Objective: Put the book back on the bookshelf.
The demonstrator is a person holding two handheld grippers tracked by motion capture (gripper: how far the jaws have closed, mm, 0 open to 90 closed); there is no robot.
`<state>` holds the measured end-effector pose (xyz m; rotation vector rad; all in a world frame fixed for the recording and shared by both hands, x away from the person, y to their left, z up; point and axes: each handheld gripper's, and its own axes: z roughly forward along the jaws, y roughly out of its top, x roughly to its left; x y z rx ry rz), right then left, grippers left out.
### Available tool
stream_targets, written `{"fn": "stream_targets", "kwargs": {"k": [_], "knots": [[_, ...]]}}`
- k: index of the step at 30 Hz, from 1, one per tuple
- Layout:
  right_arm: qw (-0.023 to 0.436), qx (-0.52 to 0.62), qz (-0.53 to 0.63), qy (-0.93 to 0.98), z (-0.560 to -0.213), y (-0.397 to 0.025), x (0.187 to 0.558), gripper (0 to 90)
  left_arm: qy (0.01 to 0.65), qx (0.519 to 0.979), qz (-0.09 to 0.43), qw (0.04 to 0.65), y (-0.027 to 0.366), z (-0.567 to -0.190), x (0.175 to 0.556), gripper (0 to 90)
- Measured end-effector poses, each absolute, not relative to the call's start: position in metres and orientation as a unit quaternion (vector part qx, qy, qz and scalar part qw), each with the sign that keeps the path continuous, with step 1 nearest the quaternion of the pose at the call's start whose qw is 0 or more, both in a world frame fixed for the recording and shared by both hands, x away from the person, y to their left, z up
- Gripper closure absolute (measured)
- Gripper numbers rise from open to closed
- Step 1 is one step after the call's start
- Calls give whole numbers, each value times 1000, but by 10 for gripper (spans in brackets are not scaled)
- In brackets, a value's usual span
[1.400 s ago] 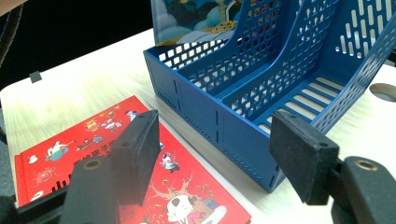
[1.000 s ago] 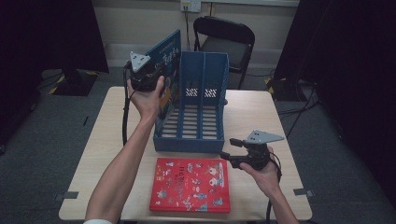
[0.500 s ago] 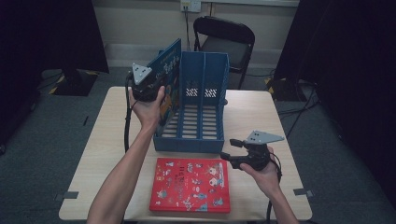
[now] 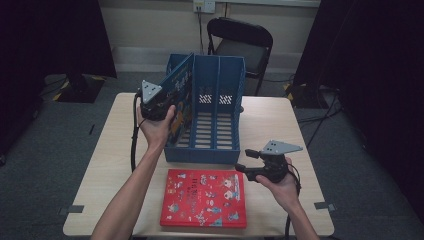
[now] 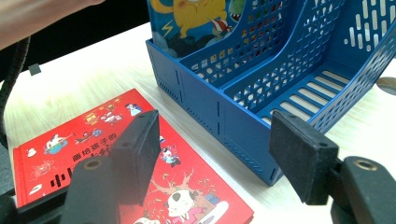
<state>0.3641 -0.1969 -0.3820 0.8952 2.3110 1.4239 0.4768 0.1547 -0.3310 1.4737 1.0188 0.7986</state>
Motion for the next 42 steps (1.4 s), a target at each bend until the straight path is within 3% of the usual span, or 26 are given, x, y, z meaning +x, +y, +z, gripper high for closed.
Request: {"fn": "stream_targets", "kwargs": {"k": [24,28,42], "knots": [[138,309,489,804,-382,-196,363,335,444,695,271,497,170,-317,464,739],[138,309,488,805,-383,-195,364,335,442,709,273,477,170,-311,465,760],[134,303,485,809,-383,-194,364,334,457,713,268,459,171,-292,468,754]]}}
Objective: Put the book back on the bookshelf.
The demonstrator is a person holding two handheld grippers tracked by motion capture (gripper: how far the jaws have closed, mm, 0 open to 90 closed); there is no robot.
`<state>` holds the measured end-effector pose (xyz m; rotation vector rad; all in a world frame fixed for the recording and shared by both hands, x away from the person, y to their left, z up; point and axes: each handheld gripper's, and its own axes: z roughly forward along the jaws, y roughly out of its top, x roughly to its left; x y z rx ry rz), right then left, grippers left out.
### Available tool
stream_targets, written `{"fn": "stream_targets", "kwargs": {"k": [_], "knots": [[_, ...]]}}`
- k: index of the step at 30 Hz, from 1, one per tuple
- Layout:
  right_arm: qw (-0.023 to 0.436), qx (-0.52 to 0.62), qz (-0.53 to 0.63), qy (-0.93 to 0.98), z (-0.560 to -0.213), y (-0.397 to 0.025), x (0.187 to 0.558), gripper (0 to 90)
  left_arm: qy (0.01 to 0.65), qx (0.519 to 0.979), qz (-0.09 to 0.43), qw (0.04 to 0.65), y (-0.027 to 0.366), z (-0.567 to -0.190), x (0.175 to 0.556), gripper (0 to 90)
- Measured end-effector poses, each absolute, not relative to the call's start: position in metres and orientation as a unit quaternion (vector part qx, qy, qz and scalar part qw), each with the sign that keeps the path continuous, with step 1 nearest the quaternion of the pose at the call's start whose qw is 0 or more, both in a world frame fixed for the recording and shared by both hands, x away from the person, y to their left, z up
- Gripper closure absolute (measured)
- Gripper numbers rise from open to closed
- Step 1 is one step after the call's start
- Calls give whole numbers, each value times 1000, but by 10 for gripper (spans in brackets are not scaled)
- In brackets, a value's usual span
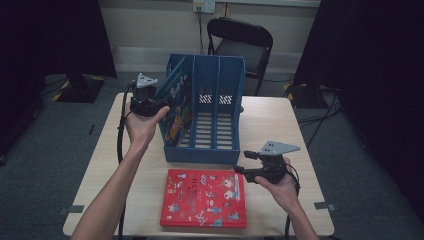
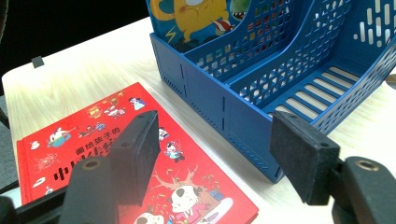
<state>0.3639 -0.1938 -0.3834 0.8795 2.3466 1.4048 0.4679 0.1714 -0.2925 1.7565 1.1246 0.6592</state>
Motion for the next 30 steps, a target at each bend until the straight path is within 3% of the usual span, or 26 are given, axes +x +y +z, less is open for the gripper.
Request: {"fn": "stream_targets", "kwargs": {"k": [8,22,30], "knots": [[134,303,484,810,-383,-193,364,334,463,710,295,441,167,-292,466,817],[136,305,487,807,-382,-196,363,332,463,669,330,479,163,-305,457,830],[136,305,487,807,-382,-197,362,332,458,669,332,482,159,-305,457,829]]}}
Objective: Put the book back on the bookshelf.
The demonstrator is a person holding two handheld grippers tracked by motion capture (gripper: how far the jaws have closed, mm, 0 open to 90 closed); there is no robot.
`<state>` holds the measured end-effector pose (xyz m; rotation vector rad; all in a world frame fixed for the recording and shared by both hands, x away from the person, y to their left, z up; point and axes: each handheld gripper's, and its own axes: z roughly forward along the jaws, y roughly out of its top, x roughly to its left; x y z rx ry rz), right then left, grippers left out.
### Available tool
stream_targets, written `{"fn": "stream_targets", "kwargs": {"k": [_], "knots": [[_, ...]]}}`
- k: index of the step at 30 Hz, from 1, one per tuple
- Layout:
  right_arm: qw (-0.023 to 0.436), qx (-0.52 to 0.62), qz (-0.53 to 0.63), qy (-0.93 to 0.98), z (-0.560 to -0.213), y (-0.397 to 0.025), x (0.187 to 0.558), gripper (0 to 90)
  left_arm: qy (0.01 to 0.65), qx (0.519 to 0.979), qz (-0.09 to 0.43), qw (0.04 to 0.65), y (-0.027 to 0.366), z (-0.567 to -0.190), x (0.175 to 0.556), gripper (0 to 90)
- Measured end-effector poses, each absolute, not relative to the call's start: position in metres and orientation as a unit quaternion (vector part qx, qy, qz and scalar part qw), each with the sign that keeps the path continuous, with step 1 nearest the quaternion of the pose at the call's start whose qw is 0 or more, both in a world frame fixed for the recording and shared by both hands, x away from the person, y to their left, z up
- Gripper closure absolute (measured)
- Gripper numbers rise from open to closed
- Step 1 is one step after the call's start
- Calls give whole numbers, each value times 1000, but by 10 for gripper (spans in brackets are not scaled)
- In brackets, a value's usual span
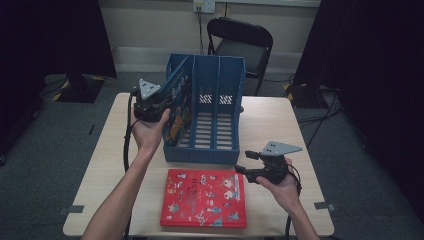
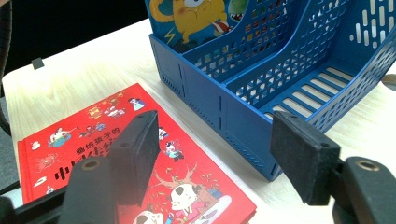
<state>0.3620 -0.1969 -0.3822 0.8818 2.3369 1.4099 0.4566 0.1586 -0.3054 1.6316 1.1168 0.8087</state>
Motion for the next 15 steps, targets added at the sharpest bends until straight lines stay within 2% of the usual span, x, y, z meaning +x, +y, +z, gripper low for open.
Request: {"fn": "stream_targets", "kwargs": {"k": [15], "knots": [[132,304,485,809,-384,-193,364,329,473,714,272,439,175,-278,473,765]]}}
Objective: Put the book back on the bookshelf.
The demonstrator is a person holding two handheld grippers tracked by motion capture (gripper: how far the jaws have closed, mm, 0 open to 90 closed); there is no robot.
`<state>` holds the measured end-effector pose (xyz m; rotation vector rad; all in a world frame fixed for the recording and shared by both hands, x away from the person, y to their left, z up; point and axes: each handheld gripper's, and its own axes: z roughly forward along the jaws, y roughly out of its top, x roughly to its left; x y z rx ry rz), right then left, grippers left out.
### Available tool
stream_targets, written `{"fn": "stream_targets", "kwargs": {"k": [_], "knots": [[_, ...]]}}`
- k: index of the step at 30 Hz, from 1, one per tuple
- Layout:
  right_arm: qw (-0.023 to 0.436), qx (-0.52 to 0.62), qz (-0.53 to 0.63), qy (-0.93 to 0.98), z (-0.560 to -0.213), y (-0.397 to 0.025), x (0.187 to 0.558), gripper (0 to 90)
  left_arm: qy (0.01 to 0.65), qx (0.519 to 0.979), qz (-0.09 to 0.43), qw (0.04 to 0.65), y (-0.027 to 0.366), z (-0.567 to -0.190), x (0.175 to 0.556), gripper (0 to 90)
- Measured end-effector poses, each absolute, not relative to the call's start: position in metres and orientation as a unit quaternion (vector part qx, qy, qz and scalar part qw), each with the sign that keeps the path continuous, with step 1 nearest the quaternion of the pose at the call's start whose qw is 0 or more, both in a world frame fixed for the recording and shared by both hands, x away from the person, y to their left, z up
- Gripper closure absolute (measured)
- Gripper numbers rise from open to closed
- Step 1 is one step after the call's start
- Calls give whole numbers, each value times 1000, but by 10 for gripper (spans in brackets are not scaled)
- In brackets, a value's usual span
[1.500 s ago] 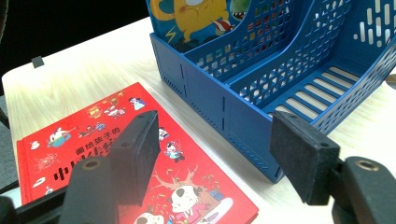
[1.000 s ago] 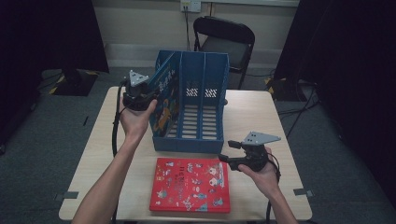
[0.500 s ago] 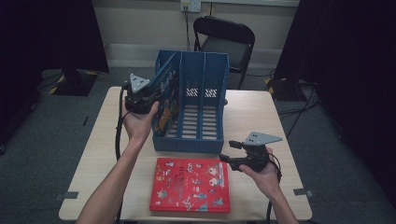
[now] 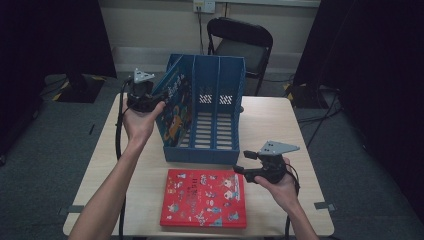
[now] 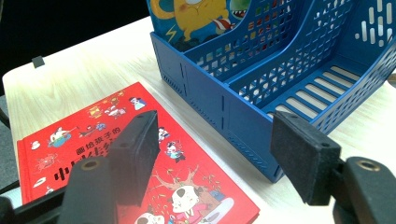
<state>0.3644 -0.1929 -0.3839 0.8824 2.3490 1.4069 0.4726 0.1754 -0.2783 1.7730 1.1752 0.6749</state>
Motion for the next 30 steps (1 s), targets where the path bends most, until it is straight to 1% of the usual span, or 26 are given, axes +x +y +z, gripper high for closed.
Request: {"fn": "stream_targets", "kwargs": {"k": [4,6,13,17,26,28,30], "knots": [[131,302,483,811,-384,-192,364,329,481,726,267,413,173,-271,475,800],[131,302,484,811,-384,-192,364,329,484,725,266,411,171,-271,475,808],[130,303,487,809,-383,-194,364,328,486,701,289,435,166,-278,468,824],[131,304,487,808,-383,-195,364,328,478,695,303,444,161,-281,464,825],[131,307,486,808,-383,-197,364,327,482,662,331,469,162,-290,457,828],[131,306,486,808,-383,-197,363,327,482,658,347,464,158,-291,454,826],[130,306,486,808,-383,-197,364,327,485,655,345,467,159,-292,455,826]]}}
